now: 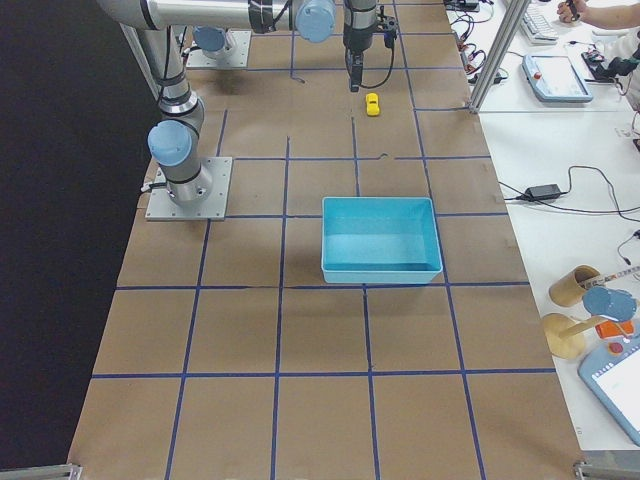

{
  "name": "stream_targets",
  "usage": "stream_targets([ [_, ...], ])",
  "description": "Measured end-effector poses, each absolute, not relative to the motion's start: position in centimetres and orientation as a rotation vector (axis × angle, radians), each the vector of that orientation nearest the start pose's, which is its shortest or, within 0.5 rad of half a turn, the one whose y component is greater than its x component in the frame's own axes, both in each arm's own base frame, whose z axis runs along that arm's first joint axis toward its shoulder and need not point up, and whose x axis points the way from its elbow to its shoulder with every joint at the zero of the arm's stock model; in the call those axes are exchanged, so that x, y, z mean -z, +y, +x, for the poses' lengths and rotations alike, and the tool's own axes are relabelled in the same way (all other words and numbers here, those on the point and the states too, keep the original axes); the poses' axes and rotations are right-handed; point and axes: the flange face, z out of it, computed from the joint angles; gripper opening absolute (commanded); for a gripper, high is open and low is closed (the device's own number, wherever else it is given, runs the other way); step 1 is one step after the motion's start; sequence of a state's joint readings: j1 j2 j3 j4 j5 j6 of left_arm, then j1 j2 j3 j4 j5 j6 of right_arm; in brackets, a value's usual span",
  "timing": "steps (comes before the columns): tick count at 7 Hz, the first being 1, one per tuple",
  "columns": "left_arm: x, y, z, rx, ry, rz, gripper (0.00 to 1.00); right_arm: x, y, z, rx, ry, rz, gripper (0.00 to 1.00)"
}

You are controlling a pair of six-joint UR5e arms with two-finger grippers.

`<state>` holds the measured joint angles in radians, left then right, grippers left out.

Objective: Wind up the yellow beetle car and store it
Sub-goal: 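Open the left gripper to release the car and raise the arm, then lower the right gripper onto the car beside the blue bin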

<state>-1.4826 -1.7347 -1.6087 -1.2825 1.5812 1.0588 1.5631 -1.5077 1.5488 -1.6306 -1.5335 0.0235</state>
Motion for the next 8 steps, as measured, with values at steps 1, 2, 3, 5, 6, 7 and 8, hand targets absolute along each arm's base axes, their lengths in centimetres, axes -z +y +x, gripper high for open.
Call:
stream_targets([
  [1,-43.5,-55.6,-9.0,0.132,2.862,1.142,1.0,-47.3,-52.1,13.3,0.028,3.104,0.048,1.0],
  [2,-44.8,-54.9,-9.4,0.155,2.978,0.811,1.0,-47.2,-52.2,13.3,0.027,3.105,0.046,1.0],
  [3,-46.0,-54.5,-9.8,0.155,3.065,0.474,1.0,-47.2,-52.1,13.3,0.025,3.106,0.045,1.0],
  [5,-47.4,-54.0,-11.7,0.104,3.111,0.17,1.0,-47.2,-52.2,13.3,0.027,3.106,0.044,1.0],
  [6,-47.6,-53.9,-12.2,0.09,3.114,0.141,1.0,-47.3,-52.2,13.3,0.037,3.106,0.041,1.0],
  [7,-47.6,-53.8,-12.5,0.083,3.117,0.129,1.0,-47.5,-52.3,13.2,0.049,3.105,0.03,1.0],
  [8,-47.5,-53.7,-12.6,0.081,3.122,0.126,1.0,-47.7,-52.5,13.1,0.073,3.106,-0.036,1.0],
])
